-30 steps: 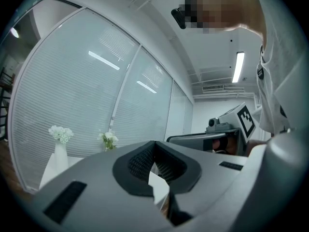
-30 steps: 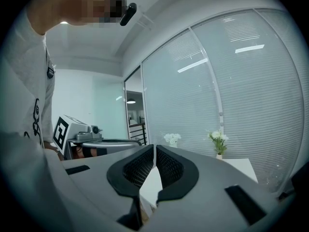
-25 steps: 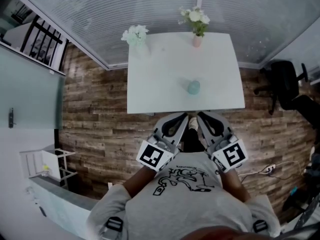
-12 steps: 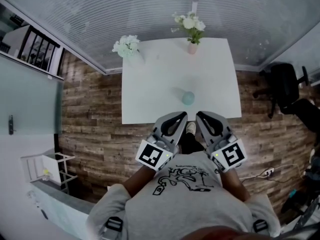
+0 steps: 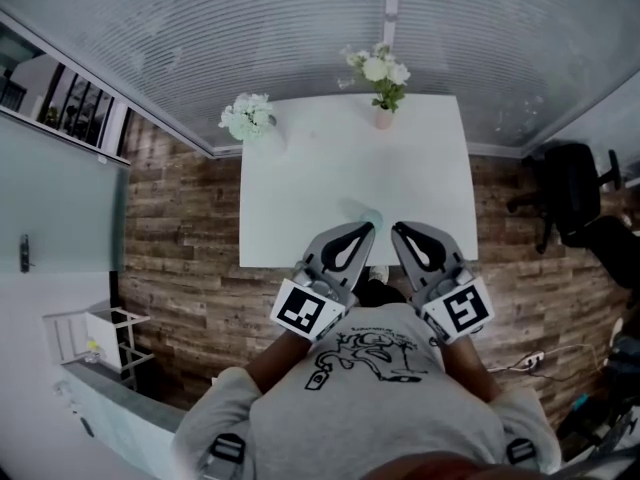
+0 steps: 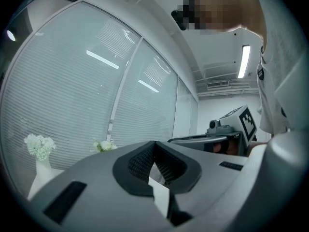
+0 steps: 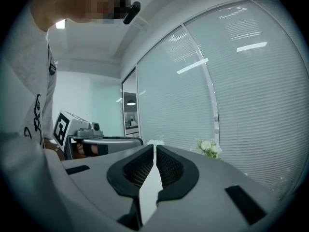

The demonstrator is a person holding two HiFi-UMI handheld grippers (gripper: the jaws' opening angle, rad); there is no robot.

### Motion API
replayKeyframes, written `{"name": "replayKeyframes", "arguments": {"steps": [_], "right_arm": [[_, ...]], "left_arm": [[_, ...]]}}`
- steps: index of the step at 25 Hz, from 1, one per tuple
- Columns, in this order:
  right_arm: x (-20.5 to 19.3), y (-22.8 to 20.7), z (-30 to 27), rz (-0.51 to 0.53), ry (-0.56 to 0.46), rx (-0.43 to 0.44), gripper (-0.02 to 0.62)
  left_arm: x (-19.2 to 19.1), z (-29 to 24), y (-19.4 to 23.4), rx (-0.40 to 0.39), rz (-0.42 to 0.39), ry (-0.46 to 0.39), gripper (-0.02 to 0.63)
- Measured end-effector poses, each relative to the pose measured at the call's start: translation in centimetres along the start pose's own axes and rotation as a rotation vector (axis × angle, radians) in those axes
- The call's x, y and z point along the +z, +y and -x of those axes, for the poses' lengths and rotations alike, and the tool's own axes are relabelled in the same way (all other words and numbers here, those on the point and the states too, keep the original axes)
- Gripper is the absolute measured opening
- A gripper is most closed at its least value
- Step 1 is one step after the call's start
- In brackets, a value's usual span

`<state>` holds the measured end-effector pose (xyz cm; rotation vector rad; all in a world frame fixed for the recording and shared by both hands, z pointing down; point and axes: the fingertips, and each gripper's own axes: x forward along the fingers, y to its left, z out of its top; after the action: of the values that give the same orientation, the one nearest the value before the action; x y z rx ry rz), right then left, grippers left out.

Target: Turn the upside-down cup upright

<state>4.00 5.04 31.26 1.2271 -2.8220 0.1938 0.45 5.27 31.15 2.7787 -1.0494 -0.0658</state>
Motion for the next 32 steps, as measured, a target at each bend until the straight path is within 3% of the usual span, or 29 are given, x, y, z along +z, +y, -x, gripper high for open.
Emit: {"name": "replayKeyframes", "arguments": {"steps": [21,32], "right_arm": [[1.4,-8.2,-1.9,0.016,-0.006,0.056,0.041],[1.0,-9.7,-1.4,0.009,-0.010,0.071,0.041]], "left_arm": [[1.2,-8.5,2.0,0.042,-0.020,-0.016,0.002],[0.9,-10.3,1.3,0.047,-0.029,-0.014,0.002]]}}
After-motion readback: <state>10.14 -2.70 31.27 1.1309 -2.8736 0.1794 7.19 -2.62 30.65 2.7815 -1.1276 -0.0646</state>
